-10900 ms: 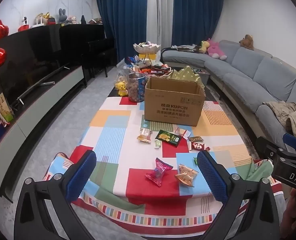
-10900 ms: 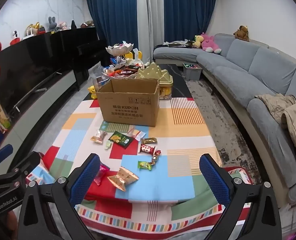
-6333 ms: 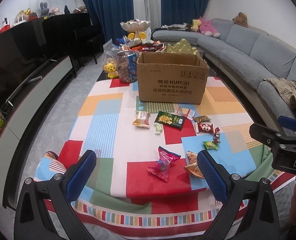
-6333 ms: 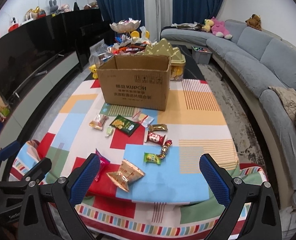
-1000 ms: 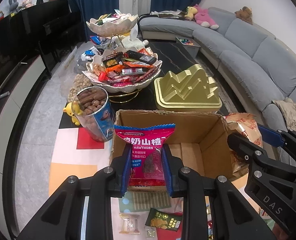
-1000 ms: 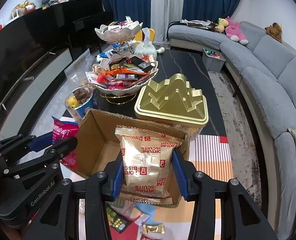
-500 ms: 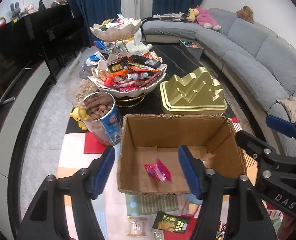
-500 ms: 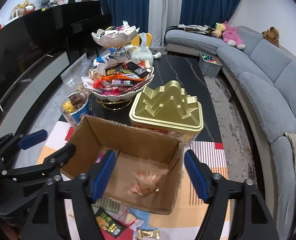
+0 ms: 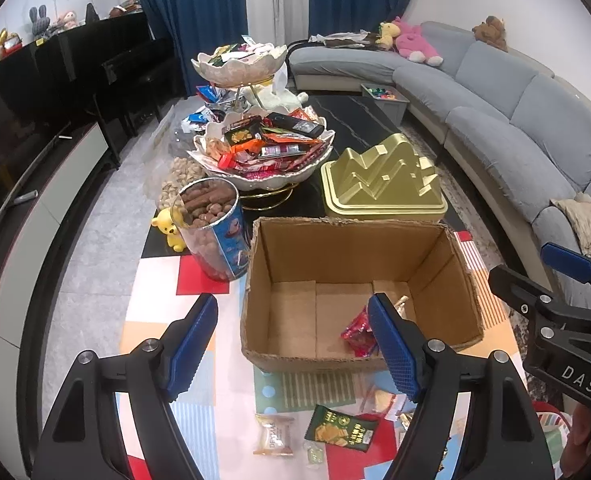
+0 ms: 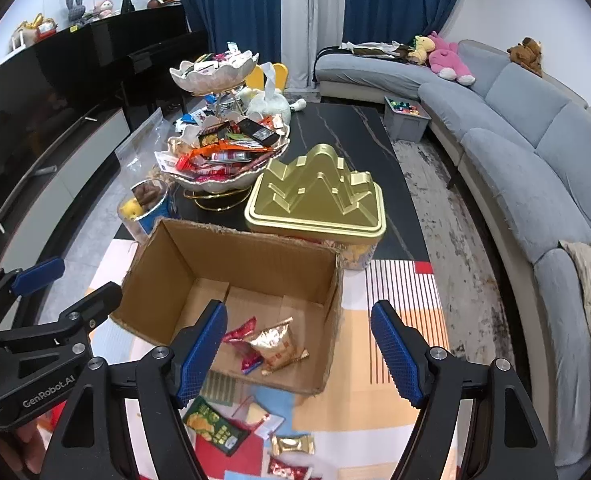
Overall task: Organize snacks
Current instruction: 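Move both tools back toward the remaining snacks on the table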
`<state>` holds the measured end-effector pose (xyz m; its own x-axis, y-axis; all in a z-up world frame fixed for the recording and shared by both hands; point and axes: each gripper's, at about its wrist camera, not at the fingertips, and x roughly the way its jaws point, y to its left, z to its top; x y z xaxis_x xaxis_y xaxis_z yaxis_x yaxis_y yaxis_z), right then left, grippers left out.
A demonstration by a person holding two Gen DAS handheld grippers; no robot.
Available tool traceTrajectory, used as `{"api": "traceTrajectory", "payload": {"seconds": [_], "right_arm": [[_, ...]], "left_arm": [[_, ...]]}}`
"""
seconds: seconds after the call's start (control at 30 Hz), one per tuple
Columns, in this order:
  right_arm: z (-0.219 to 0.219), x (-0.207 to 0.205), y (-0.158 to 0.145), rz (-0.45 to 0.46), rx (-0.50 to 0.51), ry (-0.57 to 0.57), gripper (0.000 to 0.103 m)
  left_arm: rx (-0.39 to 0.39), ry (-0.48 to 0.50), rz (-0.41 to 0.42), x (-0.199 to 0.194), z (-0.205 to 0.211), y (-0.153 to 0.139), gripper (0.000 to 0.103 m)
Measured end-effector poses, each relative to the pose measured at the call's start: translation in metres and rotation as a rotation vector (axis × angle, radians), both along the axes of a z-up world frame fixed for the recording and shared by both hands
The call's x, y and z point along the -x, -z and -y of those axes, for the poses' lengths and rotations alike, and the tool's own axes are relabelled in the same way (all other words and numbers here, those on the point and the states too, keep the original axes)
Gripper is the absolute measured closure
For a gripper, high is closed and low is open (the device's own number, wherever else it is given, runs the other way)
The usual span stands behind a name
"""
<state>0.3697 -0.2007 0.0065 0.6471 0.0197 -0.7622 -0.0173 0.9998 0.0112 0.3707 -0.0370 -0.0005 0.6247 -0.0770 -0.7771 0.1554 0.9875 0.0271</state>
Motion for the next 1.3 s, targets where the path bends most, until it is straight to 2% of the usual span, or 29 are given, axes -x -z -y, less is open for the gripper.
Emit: {"api": "traceTrajectory", "payload": {"seconds": [0.33, 0.7, 1.3], "right_arm": [[0.006, 0.024, -0.008, 0.026, -0.007, 0.013, 0.028], [0.015, 0.057, 0.000, 0.043, -0.007, 0.039, 0.028], [0.027, 0.109, 0.045, 0.005, -0.028, 0.091, 0.028]], "left_arm": [[-0.009, -0.004, 0.012, 0.025, 0.003, -0.005, 0.026], [-0.015, 0.007, 0.021, 0.057, 0.008, 0.007, 0.026], [-0.065, 0.033, 0.012, 0.110, 0.016, 0.054, 0.026]]}}
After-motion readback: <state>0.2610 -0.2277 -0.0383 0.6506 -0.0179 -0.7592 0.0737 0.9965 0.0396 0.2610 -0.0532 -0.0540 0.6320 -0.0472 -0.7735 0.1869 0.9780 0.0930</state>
